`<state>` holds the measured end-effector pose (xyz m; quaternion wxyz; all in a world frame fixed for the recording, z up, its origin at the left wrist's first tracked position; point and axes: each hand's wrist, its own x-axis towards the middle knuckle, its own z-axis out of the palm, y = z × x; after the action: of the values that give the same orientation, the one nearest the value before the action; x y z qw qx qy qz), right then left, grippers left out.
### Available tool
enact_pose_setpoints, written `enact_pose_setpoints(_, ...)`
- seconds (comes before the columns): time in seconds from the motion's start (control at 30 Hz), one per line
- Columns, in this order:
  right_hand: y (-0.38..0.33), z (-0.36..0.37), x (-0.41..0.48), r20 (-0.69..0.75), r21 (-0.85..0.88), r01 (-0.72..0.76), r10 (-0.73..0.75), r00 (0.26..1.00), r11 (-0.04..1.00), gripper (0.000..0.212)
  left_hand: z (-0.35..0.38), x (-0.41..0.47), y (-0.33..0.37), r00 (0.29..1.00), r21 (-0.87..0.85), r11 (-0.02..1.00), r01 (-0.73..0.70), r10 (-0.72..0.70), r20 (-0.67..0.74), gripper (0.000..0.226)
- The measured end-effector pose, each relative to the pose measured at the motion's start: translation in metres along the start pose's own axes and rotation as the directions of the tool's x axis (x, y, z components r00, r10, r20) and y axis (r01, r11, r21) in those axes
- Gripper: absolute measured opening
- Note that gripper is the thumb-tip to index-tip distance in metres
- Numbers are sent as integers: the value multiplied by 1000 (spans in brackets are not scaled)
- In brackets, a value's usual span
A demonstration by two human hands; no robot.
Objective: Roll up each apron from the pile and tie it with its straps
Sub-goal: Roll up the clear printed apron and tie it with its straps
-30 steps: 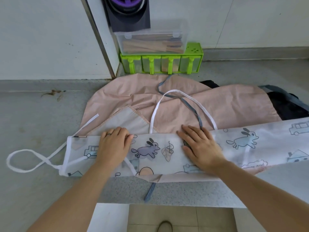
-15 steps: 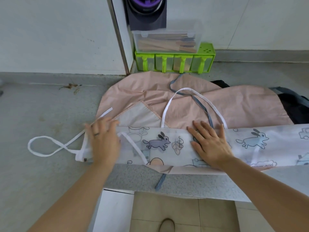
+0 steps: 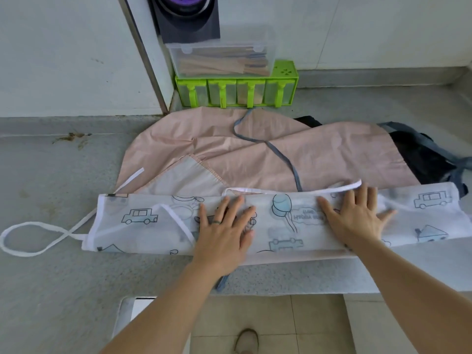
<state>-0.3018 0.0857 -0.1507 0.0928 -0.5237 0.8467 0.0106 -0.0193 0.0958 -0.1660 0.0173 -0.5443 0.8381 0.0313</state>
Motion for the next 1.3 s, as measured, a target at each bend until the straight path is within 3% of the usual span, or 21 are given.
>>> enact_pose_setpoints(0.13, 18, -8, 8, 24, 18, -123, 122, 992, 992, 92, -1, 1, -2, 1000, 14, 1000, -7, 7, 9, 52)
enact_pose_setpoints(0.27, 22, -14, 3, 17, 95, -31, 30, 999, 995, 70, -5, 0, -2, 998, 21, 1000, -1, 0, 60, 53)
enact_pose_setpoints(0.37, 20, -19, -14, -115, 84, 74, -64, 991, 994, 63, -12, 4, -1, 994, -33, 999, -7, 11, 106, 67)
enact_pose_setpoints(0.43, 10, -19, -30, -230, 108, 323, -293, 928, 940, 64, -16, 4, 1, 987, -67, 998, 13, -2, 162, 75)
enact_pose_setpoints(0.47, 4, -18, -39, -235, 116, 490, -455, 859, 864, 68, -21, 4, 2, 982, -61, 998, 10, 2, 190, 82)
enact_pose_setpoints(0.53, -9, -13, -53, -71, 44, 722, -719, 692, 691, 74, -28, 4, 1, 968, -60, 998, -22, 36, 248, 101)
enact_pose_setpoints(0.57, -13, -11, -57, 28, 14, 757, -757, 652, 653, 74, -31, 3, 0, 960, -52, 997, -55, 68, 271, 107)
enact_pose_setpoints(0.63, -17, -9, -57, 114, 5, 746, -741, 661, 666, 72, -35, 1, -4, 946, -44, 992, -115, 123, 302, 110)
enact_pose_setpoints(0.7, -20, -8, -58, 115, -57, 741, -733, 671, 669, 63, -36, 0, -6, 942, -19, 991, -135, 135, 307, 93)
enact_pose_setpoints(0.8, -22, -1, -54, -42, -136, 714, -724, 689, 687, 67, -40, 0, -2, 964, -23, 991, -128, 130, 233, 65)
enact_pose_setpoints(0.9, -23, -4, -56, -111, -176, 699, -720, 685, 693, 72, -41, -7, -1, 980, -20, 984, -175, 176, 88, 63)
enact_pose_setpoints(0.93, -25, -9, -58, -67, -190, 701, -721, 689, 687, 72, -41, -10, -2, 979, -10, 980, -197, 198, 44, 60)
enact_pose_setpoints(1.0, -27, -26, -62, 65, -165, 699, -700, 711, 696, 59, -49, -15, -4, 974, -61, 977, -203, 208, 92, 52)
enact_pose_setpoints(1.1, -29, -56, -54, 344, -20, 610, -568, 748, 792, 42, -71, -5, -15, 911, -235, 969, -76, 164, 380, 32)
enact_pose_setpoints(1.13, -32, -62, -47, 410, -7, 587, -533, 740, 810, 40, -78, 2, -19, 895, -262, 964, -42, 153, 418, 24)
enact_pose_setpoints(1.2, -37, -68, -35, 458, -74, 584, -492, 740, 809, 34, -85, 12, -30, 899, -291, 956, 16, 114, 422, 17)
enact_pose_setpoints(1.3, -46, -67, -28, 442, -199, 533, -410, 798, 822, 28, -92, 21, -41, 905, -271, 958, 95, 30, 423, 20)
